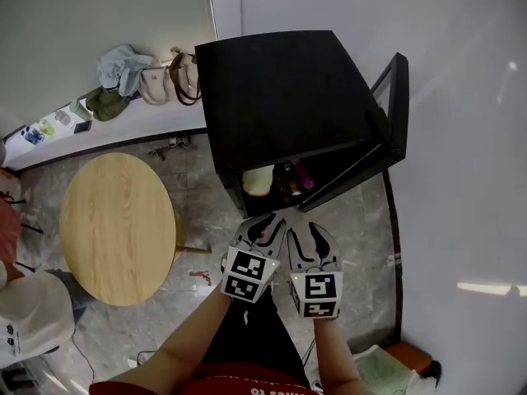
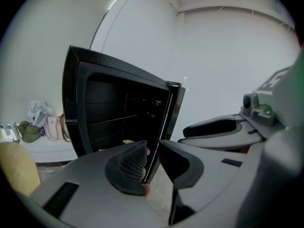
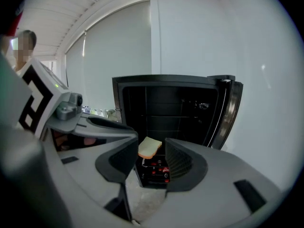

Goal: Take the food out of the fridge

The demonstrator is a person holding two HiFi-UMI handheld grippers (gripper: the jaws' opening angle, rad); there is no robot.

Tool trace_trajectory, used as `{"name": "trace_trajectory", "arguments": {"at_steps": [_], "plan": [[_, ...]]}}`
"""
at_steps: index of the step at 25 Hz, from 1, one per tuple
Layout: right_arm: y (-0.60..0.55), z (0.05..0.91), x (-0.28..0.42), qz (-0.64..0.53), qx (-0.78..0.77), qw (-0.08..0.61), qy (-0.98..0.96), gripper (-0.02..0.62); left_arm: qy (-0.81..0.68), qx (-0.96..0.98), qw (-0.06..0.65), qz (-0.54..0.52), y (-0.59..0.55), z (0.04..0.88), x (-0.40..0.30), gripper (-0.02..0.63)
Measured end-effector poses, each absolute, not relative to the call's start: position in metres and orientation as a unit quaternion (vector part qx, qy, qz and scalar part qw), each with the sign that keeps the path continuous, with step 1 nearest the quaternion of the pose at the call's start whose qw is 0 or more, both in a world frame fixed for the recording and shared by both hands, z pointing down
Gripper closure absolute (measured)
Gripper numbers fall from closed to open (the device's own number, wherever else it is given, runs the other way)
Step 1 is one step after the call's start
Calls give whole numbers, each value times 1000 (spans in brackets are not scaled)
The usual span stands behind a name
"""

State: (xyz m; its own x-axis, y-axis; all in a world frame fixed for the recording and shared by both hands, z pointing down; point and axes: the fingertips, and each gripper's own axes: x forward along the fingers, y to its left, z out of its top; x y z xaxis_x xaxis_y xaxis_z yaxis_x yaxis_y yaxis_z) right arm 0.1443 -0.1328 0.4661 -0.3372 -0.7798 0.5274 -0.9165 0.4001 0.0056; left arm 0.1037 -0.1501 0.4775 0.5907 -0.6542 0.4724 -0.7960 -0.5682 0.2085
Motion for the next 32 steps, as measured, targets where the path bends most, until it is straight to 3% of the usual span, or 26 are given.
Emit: {"name": "trace_trajectory", "arguments": {"at_steps": [19, 26, 32], "plan": [[-187, 574, 167, 128, 494, 270, -817, 399, -433, 852, 224, 190, -171, 567, 125, 545], [-219, 630, 190, 143, 495, 324, -794, 345, -425, 848, 243, 201, -169, 583, 132, 545], [-242, 660, 199, 151, 491, 352, -783, 345, -427, 843, 258, 203, -161, 589, 132, 543]]}}
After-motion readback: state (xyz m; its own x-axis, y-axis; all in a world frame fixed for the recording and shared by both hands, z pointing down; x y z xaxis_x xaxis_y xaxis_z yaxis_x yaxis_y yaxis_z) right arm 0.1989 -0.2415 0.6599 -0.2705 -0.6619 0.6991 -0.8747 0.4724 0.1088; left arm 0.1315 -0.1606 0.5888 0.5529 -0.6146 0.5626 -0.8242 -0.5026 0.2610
